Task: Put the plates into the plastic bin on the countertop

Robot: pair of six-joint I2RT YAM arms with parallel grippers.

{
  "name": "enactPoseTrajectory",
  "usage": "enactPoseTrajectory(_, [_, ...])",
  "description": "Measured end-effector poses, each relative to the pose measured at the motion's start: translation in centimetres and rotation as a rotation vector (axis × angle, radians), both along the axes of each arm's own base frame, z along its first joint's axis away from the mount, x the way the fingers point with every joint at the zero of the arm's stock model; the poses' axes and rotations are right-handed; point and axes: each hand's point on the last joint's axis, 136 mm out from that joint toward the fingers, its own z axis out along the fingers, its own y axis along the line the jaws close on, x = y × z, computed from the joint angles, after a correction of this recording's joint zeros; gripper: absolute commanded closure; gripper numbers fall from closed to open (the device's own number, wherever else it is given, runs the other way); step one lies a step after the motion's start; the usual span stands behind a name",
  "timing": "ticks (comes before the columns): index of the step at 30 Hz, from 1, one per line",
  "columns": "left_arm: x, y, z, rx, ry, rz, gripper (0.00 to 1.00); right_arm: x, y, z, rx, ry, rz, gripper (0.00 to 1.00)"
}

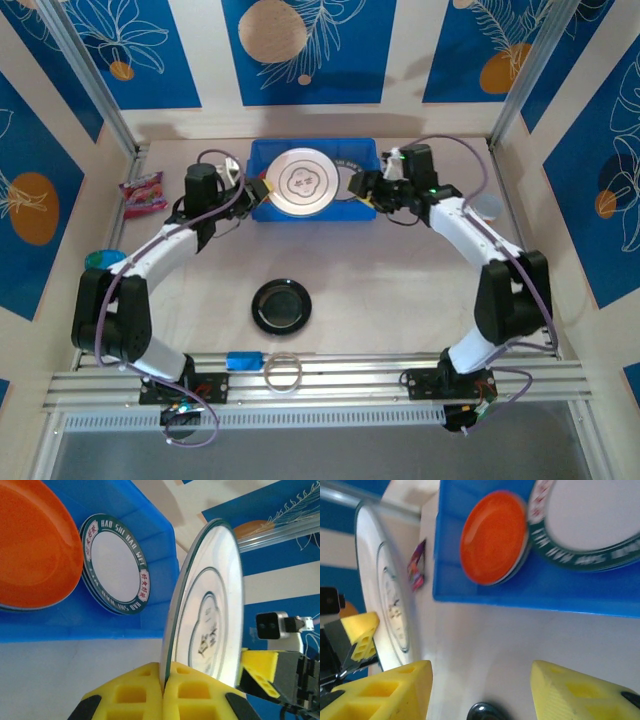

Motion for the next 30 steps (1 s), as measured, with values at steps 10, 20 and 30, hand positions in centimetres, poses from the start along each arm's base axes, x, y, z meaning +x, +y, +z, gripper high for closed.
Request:
enactPoseTrajectory(10, [5.8,-4.2,0.3,0.084,-0.023,-0.048,1.0,0.1,-6.8,1.5,-0.057,-0.049,-0.209,0.47])
enactPoseTrajectory(20, [10.9,-7.3,-6.6,0.168,0.084,-0.06,1.0,-0.1,-8.0,1.0,-0.073,-0.032,-0.246,0.48])
enactPoseTrajectory(30, [13.5,-8.7,-9.9,0.215,0.116,-0.055,1.0,-0.1,-8.2,1.0,-0.072,-0.03,-0.25,0.48])
